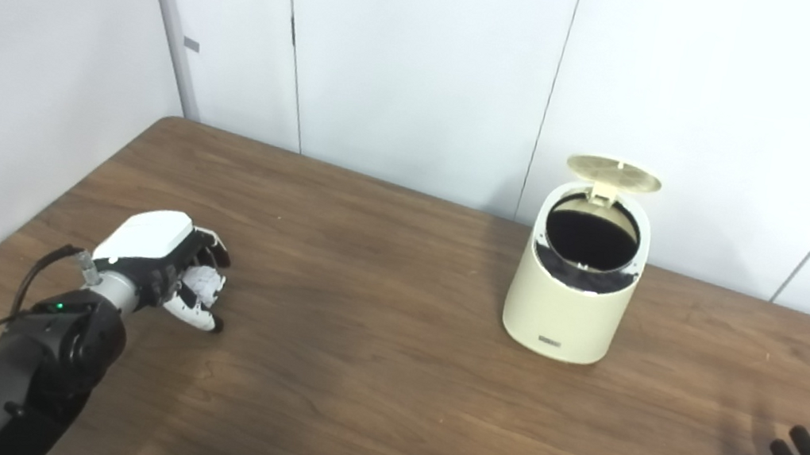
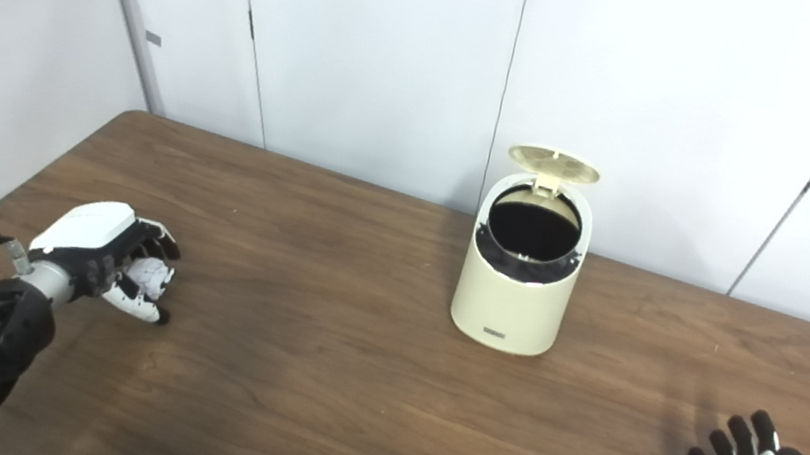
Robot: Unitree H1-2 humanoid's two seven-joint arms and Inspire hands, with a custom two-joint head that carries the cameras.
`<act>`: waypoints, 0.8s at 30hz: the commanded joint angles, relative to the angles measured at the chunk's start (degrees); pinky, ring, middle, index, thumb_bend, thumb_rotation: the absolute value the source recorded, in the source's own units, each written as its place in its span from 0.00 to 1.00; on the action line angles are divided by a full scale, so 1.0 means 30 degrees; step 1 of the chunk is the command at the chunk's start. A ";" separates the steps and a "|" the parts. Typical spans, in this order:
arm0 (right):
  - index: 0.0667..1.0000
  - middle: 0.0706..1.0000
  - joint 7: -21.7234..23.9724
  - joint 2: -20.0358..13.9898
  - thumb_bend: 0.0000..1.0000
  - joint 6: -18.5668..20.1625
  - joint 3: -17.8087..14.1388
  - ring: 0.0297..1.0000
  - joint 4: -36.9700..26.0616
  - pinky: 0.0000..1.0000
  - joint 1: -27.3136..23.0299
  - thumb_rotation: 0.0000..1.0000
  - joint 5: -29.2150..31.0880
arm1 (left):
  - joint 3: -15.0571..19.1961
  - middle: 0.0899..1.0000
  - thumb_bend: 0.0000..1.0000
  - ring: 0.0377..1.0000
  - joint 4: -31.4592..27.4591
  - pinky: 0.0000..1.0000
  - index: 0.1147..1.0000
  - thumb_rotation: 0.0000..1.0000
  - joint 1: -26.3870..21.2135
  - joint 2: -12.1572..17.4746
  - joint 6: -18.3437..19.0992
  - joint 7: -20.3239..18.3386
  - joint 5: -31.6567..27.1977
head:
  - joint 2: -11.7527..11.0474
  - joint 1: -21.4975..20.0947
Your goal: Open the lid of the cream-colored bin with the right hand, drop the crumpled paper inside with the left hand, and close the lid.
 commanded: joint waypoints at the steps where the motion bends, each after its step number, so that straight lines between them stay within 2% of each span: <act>1: 0.96 0.95 0.0244 -0.0106 0.40 -0.0045 -0.0012 0.94 -0.0663 0.88 -0.0002 1.00 0.0162 | 0.0334 0.67 0.80 0.67 0.0030 0.63 0.66 0.00 -0.0589 0.0385 0.0387 0.0216 -0.0096 | 0.0021 0.0003; 3: 0.96 0.95 0.0296 -0.0113 0.40 -0.0057 -0.0013 0.94 -0.0658 0.88 0.0012 1.00 0.0228 | 0.0323 0.64 0.78 0.63 0.0066 0.59 0.65 0.00 -0.0691 0.0278 0.0731 0.0097 -0.0102 | 0.0021 0.0003; 6: 0.97 0.96 0.0340 -0.0128 0.40 -0.0083 -0.0013 0.95 -0.0655 0.89 0.0041 1.00 0.0273 | 0.0272 0.56 0.74 0.52 0.0249 0.48 0.62 0.00 -0.0794 0.0208 0.0897 0.0225 -0.0170 | 0.0065 -0.0038; 7: 0.97 0.96 0.0371 -0.0136 0.40 -0.0105 -0.0037 0.95 -0.0619 0.89 0.0040 1.00 0.0339 | 0.0301 0.50 0.64 0.50 0.0362 0.46 0.60 0.00 -0.0824 0.0162 0.0903 0.0333 -0.0275 | 0.0083 -0.0041; 8: 0.97 0.96 0.0389 -0.0147 0.40 -0.0081 -0.0060 0.95 -0.0614 0.89 0.0035 1.00 0.0408 | 0.0366 0.47 0.57 0.45 0.0473 0.46 0.54 0.00 -0.0862 0.0078 0.0931 0.0429 -0.0339 | 0.0102 -0.0028; 10: 0.98 0.96 0.0440 -0.0197 0.40 -0.0087 -0.0072 0.95 -0.0596 0.89 0.0032 1.00 0.0489 | 0.0505 0.43 0.51 0.39 0.0730 0.43 0.49 0.00 -0.0927 -0.0084 0.0936 0.0679 -0.0420 | 0.0114 -0.0012; 13: 0.98 0.95 0.0446 -0.0233 0.40 -0.0006 -0.0061 0.94 -0.0714 0.88 0.0070 1.00 0.0526 | 0.0563 0.43 0.50 0.39 0.1024 0.44 0.44 0.00 -0.0963 -0.0168 0.0885 0.0983 -0.0465 | 0.0134 0.0028; 24: 0.99 0.97 0.0541 -0.0281 0.41 0.0012 -0.0182 0.95 -0.0580 0.90 0.0080 1.00 0.0654 | 0.0667 0.47 0.50 0.44 0.0896 0.48 0.40 0.00 -0.0863 -0.0272 0.0981 0.1152 -0.0420 | 0.0174 0.0069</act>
